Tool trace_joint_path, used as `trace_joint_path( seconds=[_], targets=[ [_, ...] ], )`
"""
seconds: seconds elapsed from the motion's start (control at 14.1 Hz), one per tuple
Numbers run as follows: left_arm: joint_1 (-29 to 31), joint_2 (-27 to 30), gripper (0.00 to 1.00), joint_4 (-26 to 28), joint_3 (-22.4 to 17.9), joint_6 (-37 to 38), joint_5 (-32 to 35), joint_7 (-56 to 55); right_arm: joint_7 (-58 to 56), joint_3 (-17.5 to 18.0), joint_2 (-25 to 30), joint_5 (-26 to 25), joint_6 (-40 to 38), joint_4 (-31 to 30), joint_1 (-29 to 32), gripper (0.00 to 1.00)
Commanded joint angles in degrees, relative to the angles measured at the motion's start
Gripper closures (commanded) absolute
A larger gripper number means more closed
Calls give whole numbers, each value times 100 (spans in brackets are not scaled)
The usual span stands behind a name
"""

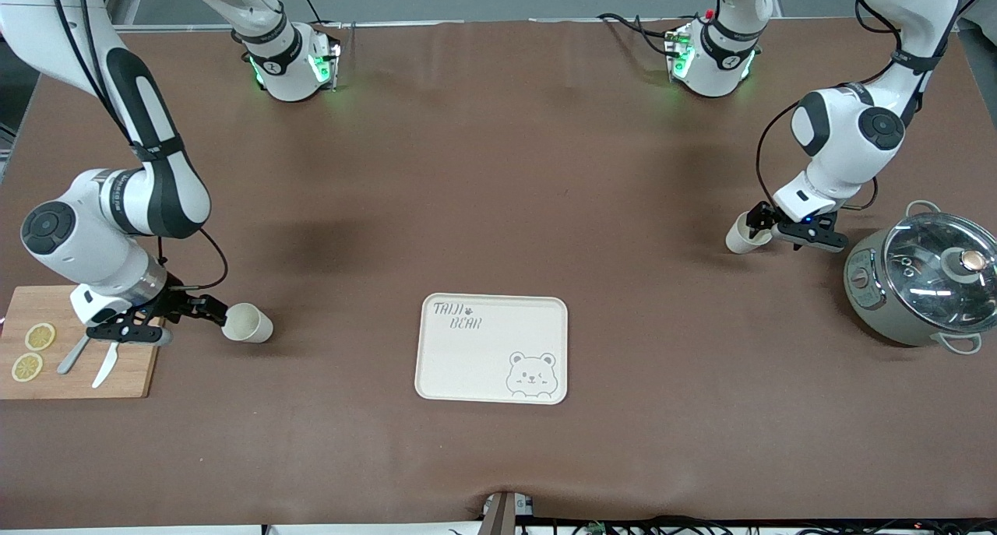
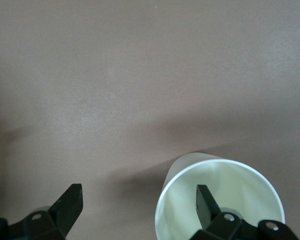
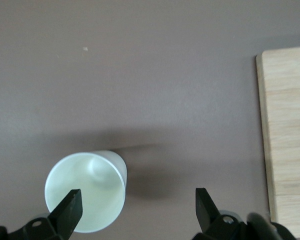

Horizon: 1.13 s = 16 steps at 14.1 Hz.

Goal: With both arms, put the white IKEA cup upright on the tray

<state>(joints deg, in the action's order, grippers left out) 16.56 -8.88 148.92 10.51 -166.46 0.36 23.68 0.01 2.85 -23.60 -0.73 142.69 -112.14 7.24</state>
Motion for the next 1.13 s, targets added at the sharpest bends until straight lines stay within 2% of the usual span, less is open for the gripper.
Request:
trace_joint_path(
  seconds=[0.0, 0.14, 0.28, 0.35, 0.57, 0.92, 1.06],
  targets=[
    [5, -17, 18, 49, 22, -115, 35, 58, -72, 57, -74, -94, -66, -9, 75, 0],
    [5, -26, 71, 58, 30, -115, 35, 49, -72, 57, -127, -94, -48, -9, 75, 0],
    [13, -18, 78, 58, 30, -115, 35, 40, -63, 57, -144, -94, -13, -9, 67, 0],
    [22, -9, 100, 67, 30, -124, 26, -29, -63, 57, -136, -94, -13, -1, 67, 0],
    [58, -26, 100, 155, 30, -378, 26, -83, -54, 57, -145, -94, 31, 26, 67, 0],
    [5, -26, 100, 94, 48, -370, 26, -153, -45, 57, -267, -94, 118, 87, 67, 0],
    [-4, -17, 100, -81, 274, -335, 35, -520, -45, 57, -338, -94, 128, 157, 75, 0]
  ],
)
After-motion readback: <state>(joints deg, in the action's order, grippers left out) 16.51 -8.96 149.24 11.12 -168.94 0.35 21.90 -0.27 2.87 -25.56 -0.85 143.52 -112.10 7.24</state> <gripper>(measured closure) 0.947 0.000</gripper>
